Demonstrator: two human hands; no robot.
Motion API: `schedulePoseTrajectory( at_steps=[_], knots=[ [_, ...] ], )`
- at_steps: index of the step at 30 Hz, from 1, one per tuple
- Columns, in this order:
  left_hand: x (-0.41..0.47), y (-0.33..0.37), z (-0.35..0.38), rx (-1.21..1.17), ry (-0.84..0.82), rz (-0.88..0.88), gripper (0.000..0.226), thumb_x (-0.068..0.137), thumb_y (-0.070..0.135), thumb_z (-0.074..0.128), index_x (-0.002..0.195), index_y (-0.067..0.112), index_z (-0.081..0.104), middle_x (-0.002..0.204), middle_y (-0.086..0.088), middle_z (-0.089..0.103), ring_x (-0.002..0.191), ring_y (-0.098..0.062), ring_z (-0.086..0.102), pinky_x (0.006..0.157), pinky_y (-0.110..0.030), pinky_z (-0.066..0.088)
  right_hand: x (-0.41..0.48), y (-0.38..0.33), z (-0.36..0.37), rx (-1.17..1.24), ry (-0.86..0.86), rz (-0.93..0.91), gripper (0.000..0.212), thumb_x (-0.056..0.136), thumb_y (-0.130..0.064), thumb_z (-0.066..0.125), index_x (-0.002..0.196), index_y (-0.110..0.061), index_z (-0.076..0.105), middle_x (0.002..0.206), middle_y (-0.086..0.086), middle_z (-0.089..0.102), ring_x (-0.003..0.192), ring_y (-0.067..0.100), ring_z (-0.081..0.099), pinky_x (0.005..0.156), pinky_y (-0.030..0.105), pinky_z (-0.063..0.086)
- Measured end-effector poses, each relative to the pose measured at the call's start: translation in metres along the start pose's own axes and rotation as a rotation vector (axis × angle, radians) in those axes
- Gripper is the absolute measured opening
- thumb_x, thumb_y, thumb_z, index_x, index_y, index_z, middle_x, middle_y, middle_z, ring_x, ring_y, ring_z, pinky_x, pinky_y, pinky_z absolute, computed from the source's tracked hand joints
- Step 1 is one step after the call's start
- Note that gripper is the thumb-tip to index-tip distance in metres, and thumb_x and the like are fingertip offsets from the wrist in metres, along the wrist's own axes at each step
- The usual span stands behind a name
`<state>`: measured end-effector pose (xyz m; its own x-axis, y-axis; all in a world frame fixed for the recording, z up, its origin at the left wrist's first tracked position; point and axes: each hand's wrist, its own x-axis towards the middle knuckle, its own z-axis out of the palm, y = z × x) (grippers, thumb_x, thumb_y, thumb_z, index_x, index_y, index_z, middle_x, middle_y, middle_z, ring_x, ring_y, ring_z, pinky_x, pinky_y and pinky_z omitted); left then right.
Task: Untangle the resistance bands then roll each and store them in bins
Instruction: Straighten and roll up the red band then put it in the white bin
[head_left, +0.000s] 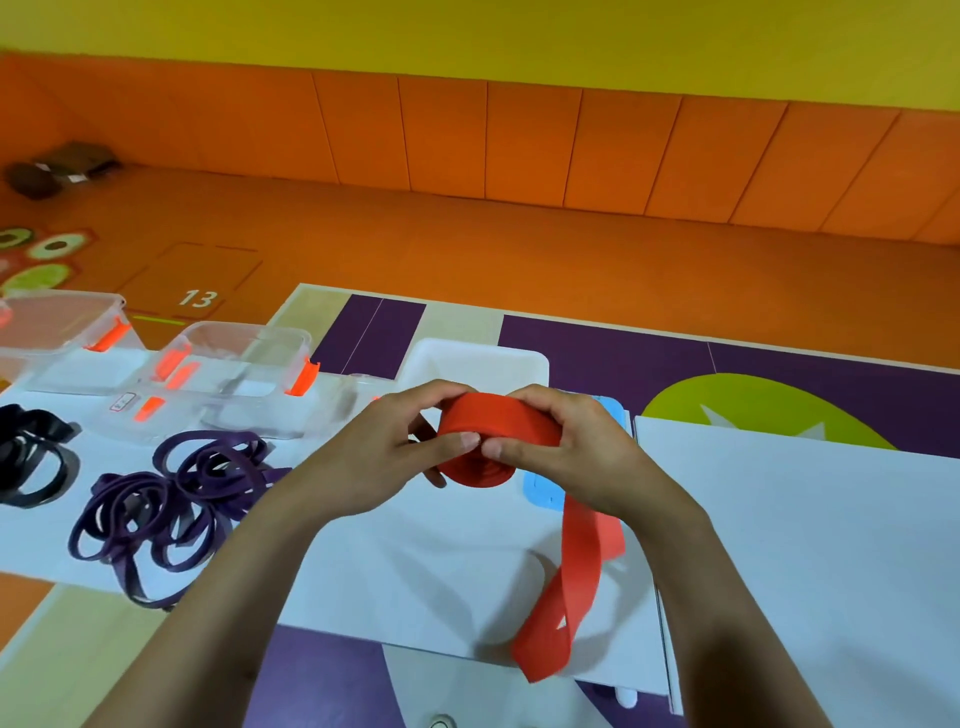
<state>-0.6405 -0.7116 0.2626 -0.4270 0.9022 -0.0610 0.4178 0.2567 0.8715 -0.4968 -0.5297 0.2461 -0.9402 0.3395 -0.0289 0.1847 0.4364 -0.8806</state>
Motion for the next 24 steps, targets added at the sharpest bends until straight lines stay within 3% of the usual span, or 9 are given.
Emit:
schedulePoseTrajectory(
  at_steps=[5,8,11,14,18,21,24],
  knots=[
    [0.0,-0.008,0.012,-0.195,0.116,0.031,0.041,0.095,0.041,0.065,0.133,0.03,0.056,0.123,0.007,0.062,0.087,-0.028,0.075,0.082,-0.046,0.062,0.004,-0.003,0.003,0.009,0.127,-0.072,0.055,0.071,-0.069,0.075,0.115,-0.038,0.068,0.103,-0.02,0.058,0.104,0.008,0.063,0.088,0.035,0.057],
    [-0.001,-0.011,0.02,-0.333,0.102,0.041,0.038,0.095,0.032,0.066,0.131,0.024,0.056,0.127,-0.002,0.062,0.097,-0.032,0.073,0.08,-0.045,0.062,-0.001,0.002,0.003,0.02,0.152,-0.092,0.045,0.077,-0.056,0.081,0.117,-0.038,0.069,0.102,-0.019,0.053,0.104,0.006,0.06,0.086,0.025,0.054],
    [-0.001,-0.015,0.027,-0.394,0.102,0.044,0.035,0.097,0.027,0.064,0.131,0.02,0.056,0.126,-0.004,0.062,0.1,-0.033,0.072,0.08,-0.047,0.062,-0.004,0.007,0.008,0.057,0.189,-0.099,0.044,0.078,-0.053,0.08,0.117,-0.036,0.071,0.102,-0.015,0.053,0.104,0.006,0.06,0.081,0.016,0.049],
    [-0.002,-0.015,0.035,-0.459,0.156,0.027,0.034,0.098,0.028,0.063,0.129,0.018,0.056,0.123,0.0,0.064,0.1,-0.032,0.072,0.078,-0.044,0.062,-0.002,0.011,0.015,0.019,0.282,-0.089,0.05,0.073,-0.065,0.074,0.113,-0.034,0.073,0.097,-0.014,0.049,0.099,0.006,0.057,0.075,0.011,0.045],
    [-0.002,-0.013,0.038,-0.576,0.216,0.028,0.037,0.096,0.032,0.064,0.129,0.017,0.058,0.121,0.003,0.066,0.105,-0.031,0.071,0.076,-0.039,0.061,-0.003,0.013,0.02,0.053,0.32,-0.111,0.05,0.081,-0.071,0.066,0.111,-0.031,0.069,0.099,-0.012,0.057,0.096,0.009,0.059,0.077,0.014,0.047],
    [-0.001,-0.01,0.039,-0.749,0.265,0.023,0.035,0.091,0.026,0.061,0.125,0.017,0.061,0.118,0.0,0.07,0.106,-0.033,0.071,0.078,-0.04,0.061,-0.002,0.011,0.027,0.236,0.302,-0.121,0.038,0.091,-0.056,0.064,0.117,-0.029,0.065,0.104,-0.01,0.07,0.102,0.014,0.067,0.085,0.023,0.054],
    [0.0,-0.004,0.04,-0.962,0.238,-0.004,0.03,0.091,0.017,0.063,0.12,0.012,0.062,0.119,-0.011,0.07,0.105,-0.037,0.072,0.079,-0.041,0.061,-0.001,0.009,0.033,0.307,0.339,-0.135,0.034,0.095,-0.05,0.062,0.118,-0.026,0.063,0.103,-0.011,0.071,0.101,0.014,0.068,0.084,0.022,0.053]
  ],
)
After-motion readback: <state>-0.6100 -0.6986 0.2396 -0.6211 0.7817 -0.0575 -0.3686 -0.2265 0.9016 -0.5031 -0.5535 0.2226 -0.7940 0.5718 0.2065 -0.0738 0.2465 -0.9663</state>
